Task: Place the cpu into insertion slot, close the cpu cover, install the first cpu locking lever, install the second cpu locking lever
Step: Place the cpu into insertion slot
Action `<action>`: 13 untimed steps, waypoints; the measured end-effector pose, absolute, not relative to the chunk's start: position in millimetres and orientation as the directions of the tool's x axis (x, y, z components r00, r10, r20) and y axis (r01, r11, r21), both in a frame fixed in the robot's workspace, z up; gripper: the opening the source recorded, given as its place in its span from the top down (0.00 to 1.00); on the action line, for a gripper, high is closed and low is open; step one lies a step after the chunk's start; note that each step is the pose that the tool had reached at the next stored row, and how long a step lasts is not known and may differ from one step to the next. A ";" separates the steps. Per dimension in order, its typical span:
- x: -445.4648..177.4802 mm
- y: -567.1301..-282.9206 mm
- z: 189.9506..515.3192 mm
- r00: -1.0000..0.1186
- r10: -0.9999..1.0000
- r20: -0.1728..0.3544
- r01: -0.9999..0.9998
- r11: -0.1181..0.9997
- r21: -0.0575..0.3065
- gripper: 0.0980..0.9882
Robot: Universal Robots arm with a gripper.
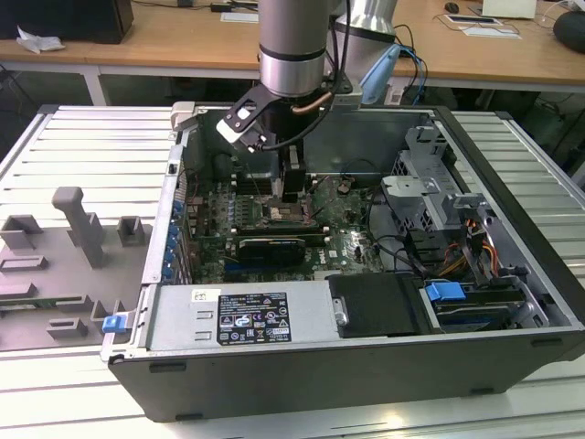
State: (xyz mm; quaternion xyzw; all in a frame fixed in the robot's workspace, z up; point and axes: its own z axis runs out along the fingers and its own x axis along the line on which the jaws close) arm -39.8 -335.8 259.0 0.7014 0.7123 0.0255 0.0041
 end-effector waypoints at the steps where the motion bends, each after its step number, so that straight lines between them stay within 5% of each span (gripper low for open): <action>1: -39.8 -335.7 256.2 -0.016 0.999 0.030 0.999 0.015 0.042 0.50; 13: -39.9 -335.7 246.0 -0.016 0.999 0.030 0.999 0.015 0.042 0.50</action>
